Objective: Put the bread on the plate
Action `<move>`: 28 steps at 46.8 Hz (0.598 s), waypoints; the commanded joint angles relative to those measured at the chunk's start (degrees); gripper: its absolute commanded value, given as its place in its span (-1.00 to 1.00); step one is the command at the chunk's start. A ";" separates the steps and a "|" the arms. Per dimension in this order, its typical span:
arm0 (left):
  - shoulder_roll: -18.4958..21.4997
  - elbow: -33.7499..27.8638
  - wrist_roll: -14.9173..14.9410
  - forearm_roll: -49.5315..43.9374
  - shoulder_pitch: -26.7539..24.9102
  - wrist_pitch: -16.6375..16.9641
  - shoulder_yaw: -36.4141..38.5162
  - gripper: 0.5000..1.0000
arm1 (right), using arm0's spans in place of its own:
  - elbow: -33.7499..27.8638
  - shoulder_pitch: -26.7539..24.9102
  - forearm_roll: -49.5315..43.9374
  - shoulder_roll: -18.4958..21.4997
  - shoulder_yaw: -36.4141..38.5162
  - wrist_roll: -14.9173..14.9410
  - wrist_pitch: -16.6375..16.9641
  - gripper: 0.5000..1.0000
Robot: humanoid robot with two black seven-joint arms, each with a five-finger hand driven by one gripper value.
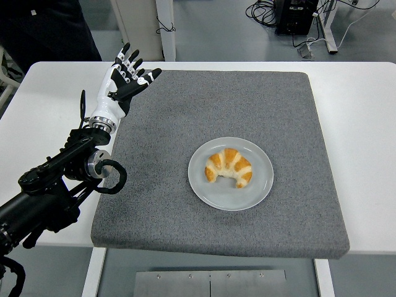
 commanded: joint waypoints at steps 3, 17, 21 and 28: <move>-0.40 2.04 -0.11 -3.42 0.11 -4.35 -1.53 0.88 | 0.00 0.00 0.00 0.00 0.00 0.02 0.00 1.00; -2.95 13.38 -0.64 -6.24 -2.09 -12.52 -3.55 0.88 | 0.79 0.96 0.00 0.00 0.17 0.03 0.35 1.00; -3.04 14.17 -0.64 -6.24 -2.27 -13.05 -3.99 0.88 | 0.79 1.31 0.00 0.00 0.17 0.03 0.35 1.00; -3.04 14.17 -0.64 -6.24 -2.62 -13.49 -3.99 0.88 | 0.88 1.75 0.00 0.00 0.35 0.02 0.44 1.00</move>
